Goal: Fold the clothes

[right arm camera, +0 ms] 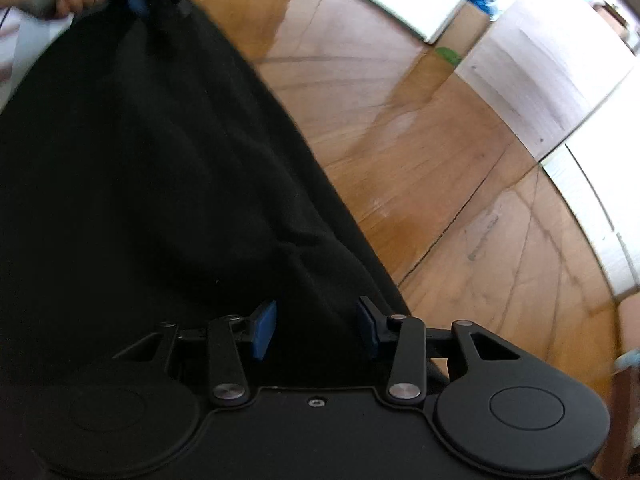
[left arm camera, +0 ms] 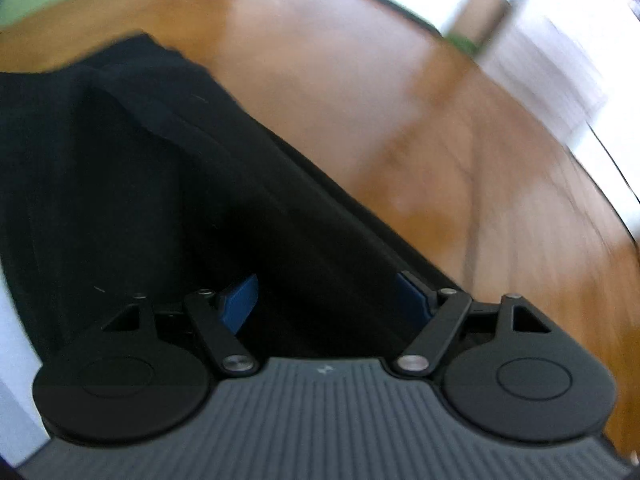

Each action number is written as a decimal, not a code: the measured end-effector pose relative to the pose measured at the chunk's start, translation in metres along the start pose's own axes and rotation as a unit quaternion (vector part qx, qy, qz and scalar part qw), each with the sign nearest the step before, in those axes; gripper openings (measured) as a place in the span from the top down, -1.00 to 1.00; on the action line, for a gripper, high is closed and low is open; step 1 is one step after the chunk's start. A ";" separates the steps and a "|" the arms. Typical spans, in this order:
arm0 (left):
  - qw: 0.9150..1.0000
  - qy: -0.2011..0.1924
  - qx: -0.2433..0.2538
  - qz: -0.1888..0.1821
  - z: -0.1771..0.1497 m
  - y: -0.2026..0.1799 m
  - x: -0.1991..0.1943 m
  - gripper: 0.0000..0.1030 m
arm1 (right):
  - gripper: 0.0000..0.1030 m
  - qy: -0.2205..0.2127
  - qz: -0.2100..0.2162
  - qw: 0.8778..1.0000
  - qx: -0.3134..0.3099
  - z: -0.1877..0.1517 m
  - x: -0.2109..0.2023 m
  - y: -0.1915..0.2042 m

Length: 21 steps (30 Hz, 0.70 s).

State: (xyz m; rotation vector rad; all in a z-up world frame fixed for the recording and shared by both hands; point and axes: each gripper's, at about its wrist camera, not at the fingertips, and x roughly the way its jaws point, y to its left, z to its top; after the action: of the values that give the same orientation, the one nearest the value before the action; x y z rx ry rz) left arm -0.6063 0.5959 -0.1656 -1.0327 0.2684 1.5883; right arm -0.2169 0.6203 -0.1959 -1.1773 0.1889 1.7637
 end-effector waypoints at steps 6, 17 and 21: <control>0.997 0.007 0.079 -0.008 -0.013 -0.010 0.005 -0.01 | 0.08 -0.005 0.024 0.999 0.024 -0.010 0.004 0.000; 0.993 -0.044 0.076 -0.074 0.005 -0.022 -0.035 0.92 | 0.73 -0.086 0.119 0.972 0.181 -0.013 -0.042 -0.042; 0.992 -0.033 0.036 -0.117 0.026 -0.011 -0.053 0.93 | 0.74 -0.115 0.216 0.906 0.344 -0.035 -0.055 -0.095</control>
State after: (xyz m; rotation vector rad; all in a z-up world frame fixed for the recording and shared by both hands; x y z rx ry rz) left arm -0.6114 0.5810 -0.1078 -0.9188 0.1522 1.3872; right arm -0.1180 0.6148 -0.1377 -0.4224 0.9078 1.9477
